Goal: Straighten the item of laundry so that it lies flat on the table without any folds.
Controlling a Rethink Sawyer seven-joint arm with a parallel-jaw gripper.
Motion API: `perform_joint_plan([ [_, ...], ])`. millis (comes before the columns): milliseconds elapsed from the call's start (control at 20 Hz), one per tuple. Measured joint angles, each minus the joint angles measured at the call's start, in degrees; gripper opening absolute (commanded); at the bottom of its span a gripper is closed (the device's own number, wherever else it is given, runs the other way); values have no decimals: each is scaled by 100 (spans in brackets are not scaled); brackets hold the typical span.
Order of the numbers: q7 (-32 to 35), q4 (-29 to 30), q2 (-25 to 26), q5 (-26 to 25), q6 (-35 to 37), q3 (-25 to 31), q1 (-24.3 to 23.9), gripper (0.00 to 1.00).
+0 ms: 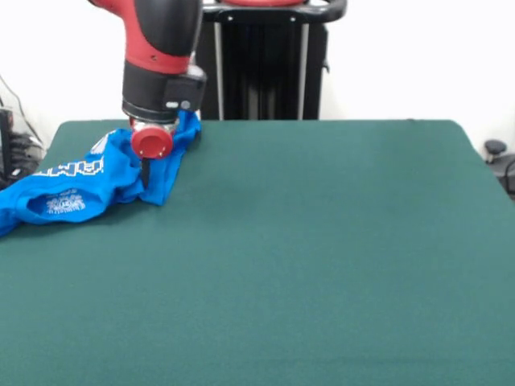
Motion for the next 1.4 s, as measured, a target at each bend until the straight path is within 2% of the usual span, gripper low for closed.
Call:
perform_joint_plan([
  [150,0,39,-290,-110,936,396,-443,0],
  [500,0,42,-867,-119,2469,844,-762,0],
  [950,0,22,-1372,-116,3131,1197,-755,0],
  [1200,0,-160,-1456,-113,3296,1239,-651,0],
  [1400,0,-282,-1476,-17,3348,1515,-715,0],
])
